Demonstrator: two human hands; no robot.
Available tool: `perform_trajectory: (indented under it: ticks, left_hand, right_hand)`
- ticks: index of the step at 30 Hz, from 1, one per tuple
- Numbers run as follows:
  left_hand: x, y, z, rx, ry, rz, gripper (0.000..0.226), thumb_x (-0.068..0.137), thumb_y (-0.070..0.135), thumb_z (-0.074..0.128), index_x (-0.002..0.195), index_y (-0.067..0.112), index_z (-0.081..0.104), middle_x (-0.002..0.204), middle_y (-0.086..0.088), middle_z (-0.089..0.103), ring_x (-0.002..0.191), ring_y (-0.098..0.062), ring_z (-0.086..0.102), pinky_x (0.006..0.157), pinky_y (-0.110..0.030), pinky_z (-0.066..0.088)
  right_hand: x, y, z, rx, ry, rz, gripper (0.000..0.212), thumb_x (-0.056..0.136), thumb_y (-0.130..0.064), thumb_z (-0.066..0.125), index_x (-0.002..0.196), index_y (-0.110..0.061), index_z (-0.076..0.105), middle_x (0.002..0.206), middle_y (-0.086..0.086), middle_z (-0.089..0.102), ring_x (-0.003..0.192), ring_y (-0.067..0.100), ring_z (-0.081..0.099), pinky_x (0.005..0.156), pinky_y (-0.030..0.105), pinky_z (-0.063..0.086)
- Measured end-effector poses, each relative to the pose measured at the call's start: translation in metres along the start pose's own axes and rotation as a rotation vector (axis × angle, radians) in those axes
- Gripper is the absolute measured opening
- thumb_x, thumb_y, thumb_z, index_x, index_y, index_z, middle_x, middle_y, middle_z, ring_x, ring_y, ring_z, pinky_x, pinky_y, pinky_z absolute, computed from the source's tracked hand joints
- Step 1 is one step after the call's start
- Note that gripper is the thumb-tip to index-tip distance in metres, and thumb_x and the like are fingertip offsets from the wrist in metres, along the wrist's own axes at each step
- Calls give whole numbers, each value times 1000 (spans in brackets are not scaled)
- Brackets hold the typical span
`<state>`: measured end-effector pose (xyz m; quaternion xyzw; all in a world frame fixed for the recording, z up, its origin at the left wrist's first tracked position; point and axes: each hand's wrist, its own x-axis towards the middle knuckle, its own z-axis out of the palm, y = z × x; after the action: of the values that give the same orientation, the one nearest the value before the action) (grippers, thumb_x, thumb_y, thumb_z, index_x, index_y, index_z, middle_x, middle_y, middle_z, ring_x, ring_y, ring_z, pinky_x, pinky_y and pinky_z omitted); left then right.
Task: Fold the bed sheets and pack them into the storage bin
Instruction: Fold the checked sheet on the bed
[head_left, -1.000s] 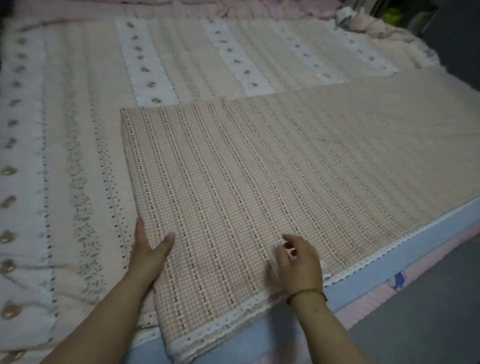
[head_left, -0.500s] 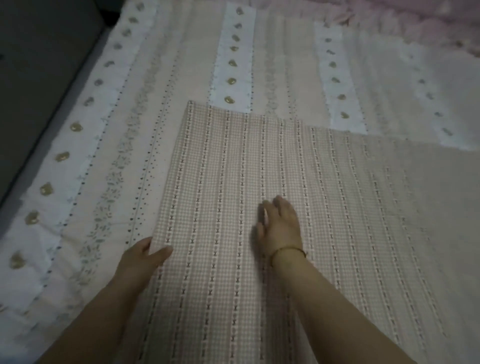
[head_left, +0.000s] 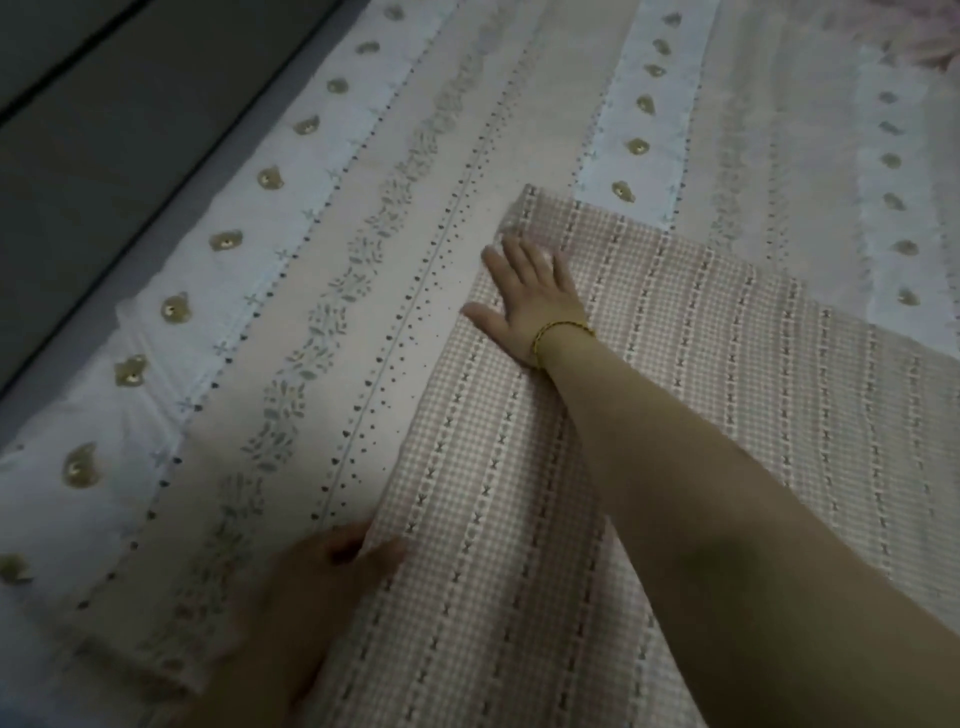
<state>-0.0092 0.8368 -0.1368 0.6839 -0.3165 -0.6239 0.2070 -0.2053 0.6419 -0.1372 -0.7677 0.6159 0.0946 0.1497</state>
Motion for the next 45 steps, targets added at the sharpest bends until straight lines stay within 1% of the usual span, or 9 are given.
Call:
perform_trajectory:
  ticks: [6, 13, 17, 21, 25, 28, 37, 41, 45]
  left_hand:
    - [14, 0, -7, -121, -67, -64, 17, 82, 6, 65, 67, 14, 67, 45, 10, 63, 39, 4, 57, 36, -6, 38]
    - [10, -2, -9, -106, -39, -94, 25, 78, 13, 71, 53, 9, 68, 62, -9, 65, 57, -17, 58, 57, -24, 43]
    - [-6, 6, -11, -61, -130, -56, 13, 82, 9, 68, 82, 22, 67, 71, 9, 71, 59, 2, 64, 52, -10, 47]
    - [-31, 10, -20, 122, -235, 149, 48, 83, 3, 64, 101, 44, 45, 96, 31, 52, 78, 19, 56, 64, 1, 42]
    - [-57, 11, -21, 248, -235, 193, 54, 89, 6, 56, 135, 28, 40, 120, 18, 53, 109, 0, 54, 94, -16, 45]
    - [-93, 24, -7, 287, -189, 251, 48, 91, 10, 54, 133, 32, 42, 123, 12, 57, 108, -5, 55, 86, -10, 44]
    - [-216, 74, 111, 799, -199, 567, 55, 97, 27, 38, 144, 44, 14, 120, 1, 61, 105, -15, 59, 90, -24, 44]
    - [-262, 65, 204, 951, -236, 585, 58, 99, 27, 32, 145, 43, 0, 125, -2, 58, 109, -19, 56, 94, -28, 41]
    - [-284, 36, 309, 1098, -266, 545, 62, 98, 27, 32, 145, 41, -6, 132, -3, 52, 114, -23, 54, 96, -33, 39]
  right_hand:
    - [45, 8, -19, 21, 32, 275, 72, 93, -58, 17, 147, -19, -9, 155, 2, -16, 143, 18, -14, 115, 42, -12]
    - [3, -71, 4, 292, 71, 566, 82, 91, -39, 39, 145, -2, -12, 153, 15, -18, 143, 26, -16, 113, 41, -14]
    - [0, -81, -3, 231, -20, 618, 70, 97, -20, 34, 144, 2, -12, 153, 20, -14, 143, 30, -7, 117, 42, 1]
    - [-2, -72, -33, 244, -30, 604, 65, 97, -11, 36, 145, 1, -4, 153, 21, 13, 139, 32, 23, 111, 38, 26]
    - [-40, -45, -64, 380, 54, 501, 46, 97, -5, 31, 142, -4, 24, 141, 17, 39, 128, 30, 40, 104, 33, 32]
    - [-71, -21, -93, 487, 159, 487, 43, 96, -7, 36, 139, -7, 34, 138, 16, 44, 125, 29, 43, 95, 26, 33]
    - [-215, 78, -158, 902, 431, 523, 34, 95, -2, 38, 124, -10, 53, 118, 12, 59, 107, 32, 55, 91, 37, 48]
    - [-300, 146, -165, 1021, 501, 518, 31, 96, -10, 43, 126, -12, 53, 107, 2, 54, 89, 17, 49, 67, 21, 46]
    - [-359, 221, -141, 1103, 532, 526, 36, 95, -7, 43, 131, -10, 48, 126, 9, 55, 102, 19, 51, 82, 21, 42]
